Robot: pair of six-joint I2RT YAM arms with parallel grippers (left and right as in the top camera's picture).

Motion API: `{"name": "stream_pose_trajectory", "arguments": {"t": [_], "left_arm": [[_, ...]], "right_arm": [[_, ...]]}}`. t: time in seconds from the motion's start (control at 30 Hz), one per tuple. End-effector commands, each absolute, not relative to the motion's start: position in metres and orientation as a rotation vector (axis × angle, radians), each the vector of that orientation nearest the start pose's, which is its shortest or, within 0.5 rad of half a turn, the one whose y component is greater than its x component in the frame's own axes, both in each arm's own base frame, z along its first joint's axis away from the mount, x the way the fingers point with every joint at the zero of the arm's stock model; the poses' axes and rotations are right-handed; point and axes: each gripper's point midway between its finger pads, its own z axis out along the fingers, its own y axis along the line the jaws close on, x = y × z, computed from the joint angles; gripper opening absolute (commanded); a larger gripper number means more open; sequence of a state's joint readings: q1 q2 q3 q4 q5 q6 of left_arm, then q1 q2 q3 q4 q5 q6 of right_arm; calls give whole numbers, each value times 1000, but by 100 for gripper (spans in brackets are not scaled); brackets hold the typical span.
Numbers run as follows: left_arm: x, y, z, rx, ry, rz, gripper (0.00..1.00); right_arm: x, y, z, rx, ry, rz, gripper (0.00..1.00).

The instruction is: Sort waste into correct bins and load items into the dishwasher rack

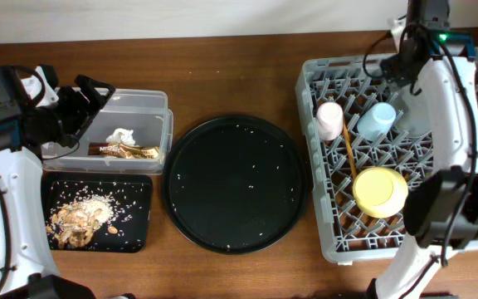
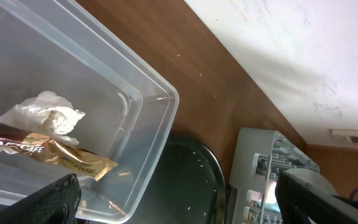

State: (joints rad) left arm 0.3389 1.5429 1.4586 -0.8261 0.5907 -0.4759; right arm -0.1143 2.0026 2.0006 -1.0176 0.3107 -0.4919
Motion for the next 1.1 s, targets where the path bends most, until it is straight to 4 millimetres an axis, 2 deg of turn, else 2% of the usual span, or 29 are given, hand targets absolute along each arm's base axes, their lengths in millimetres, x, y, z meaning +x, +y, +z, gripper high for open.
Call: {"name": "stream_pose_trajectory", "arguments": {"t": [0.0, 0.03, 0.07, 0.1, 0.5, 0.57, 0.6, 0.63, 0.67, 0.73, 0.8, 0.83, 0.87, 0.9, 0.93, 0.97, 1.0, 1.07], "left_arm": [[404, 42, 247, -729, 2310, -793, 99], [404, 42, 247, -729, 2310, -793, 99], [404, 42, 247, -729, 2310, -793, 99], [404, 42, 247, -729, 2310, -793, 99], [404, 42, 247, -729, 2310, -793, 99], [404, 42, 247, -729, 2310, -793, 99], [404, 42, 247, -729, 2310, -793, 99], [404, 42, 247, -729, 2310, -793, 99], [404, 42, 247, -729, 2310, -794, 99], [404, 42, 247, -729, 2310, -793, 99], [404, 42, 247, -729, 2310, -793, 99], [404, 42, 247, -729, 2310, -793, 100], [404, 42, 247, -729, 2310, -793, 100], [404, 42, 247, -729, 2310, -793, 99], [404, 42, 247, -729, 2310, -793, 99], [404, 42, 247, -729, 2310, -793, 99], [404, 42, 247, -729, 2310, -794, 99], [404, 42, 247, -729, 2310, -793, 99]], "right_arm": [[466, 3, 266, -540, 2417, 173, 91], [449, 33, 279, -591, 2365, 397, 98], [439, 49, 288, -616, 2327, 528, 98], [435, 57, 291, -626, 2311, 598, 98], [438, 55, 284, -622, 2331, 583, 98], [430, 56, 301, -630, 2295, 560, 98], [418, 57, 326, -642, 2238, 525, 98], [402, 59, 353, -655, 2177, 487, 98], [375, 62, 391, -672, 2081, 430, 98], [325, 63, 444, -683, 1940, 314, 98], [251, 65, 498, -676, 1760, 165, 98], [198, 71, 524, -682, 1636, 105, 98], [153, 78, 540, -696, 1532, 69, 98], [116, 83, 548, -714, 1451, 48, 98], [77, 87, 547, -724, 1393, 37, 98], [53, 89, 541, -736, 1363, 41, 98], [34, 90, 527, -752, 1337, 55, 98], [29, 93, 503, -778, 1297, 77, 98]]}}
